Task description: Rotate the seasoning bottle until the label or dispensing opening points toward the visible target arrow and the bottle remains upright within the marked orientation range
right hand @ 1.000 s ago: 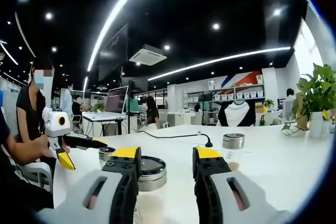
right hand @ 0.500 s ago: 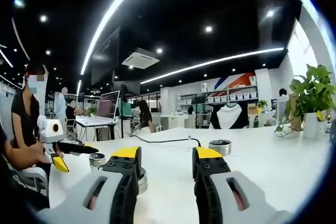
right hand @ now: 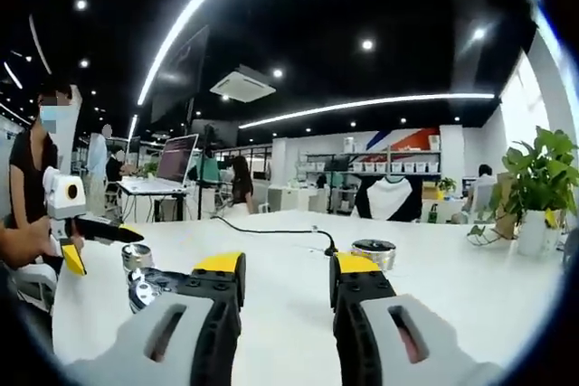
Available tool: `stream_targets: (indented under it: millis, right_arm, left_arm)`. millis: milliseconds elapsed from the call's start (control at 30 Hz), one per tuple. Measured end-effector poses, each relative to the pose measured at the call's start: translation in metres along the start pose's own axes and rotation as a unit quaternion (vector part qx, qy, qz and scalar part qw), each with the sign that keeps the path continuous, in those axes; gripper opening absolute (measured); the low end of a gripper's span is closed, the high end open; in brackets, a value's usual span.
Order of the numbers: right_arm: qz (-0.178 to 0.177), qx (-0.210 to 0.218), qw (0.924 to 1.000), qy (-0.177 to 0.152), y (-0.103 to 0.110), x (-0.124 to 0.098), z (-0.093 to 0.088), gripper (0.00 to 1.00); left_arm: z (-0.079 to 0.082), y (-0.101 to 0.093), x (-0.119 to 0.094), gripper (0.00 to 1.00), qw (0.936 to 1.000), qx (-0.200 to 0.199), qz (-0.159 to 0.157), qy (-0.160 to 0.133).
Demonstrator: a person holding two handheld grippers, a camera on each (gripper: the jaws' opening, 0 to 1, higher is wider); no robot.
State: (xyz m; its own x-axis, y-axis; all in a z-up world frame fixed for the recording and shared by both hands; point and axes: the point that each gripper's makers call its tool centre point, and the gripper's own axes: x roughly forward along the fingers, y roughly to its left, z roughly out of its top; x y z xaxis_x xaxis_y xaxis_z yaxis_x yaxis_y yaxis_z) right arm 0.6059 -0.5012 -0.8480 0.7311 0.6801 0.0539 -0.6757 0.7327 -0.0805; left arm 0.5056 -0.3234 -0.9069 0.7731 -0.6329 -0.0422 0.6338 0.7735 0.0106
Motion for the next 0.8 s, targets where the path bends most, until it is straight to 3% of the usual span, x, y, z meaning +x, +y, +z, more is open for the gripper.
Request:
stream_targets:
  millis: [133, 500, 800]
  right_arm:
    - [-0.016, -0.002, 0.9998, -0.007, -0.008, -0.004, 0.001, 0.44]
    - [-0.038, -0.001, 0.9992, -0.011, -0.026, -0.002, -0.001, 0.45]
    - [-0.070, 0.005, 0.9975, -0.003, -0.050, 0.012, -0.020, 0.45]
  left_arm:
    - [-0.001, 0.001, 0.000, 0.95, 1.0000, 0.002, 0.003, 0.002]
    - [-0.009, -0.004, 0.005, 0.95, 0.9999, 0.007, -0.002, 0.014]
    - [-0.005, 0.003, 0.001, 0.94, 0.9999, 0.004, 0.006, 0.007]
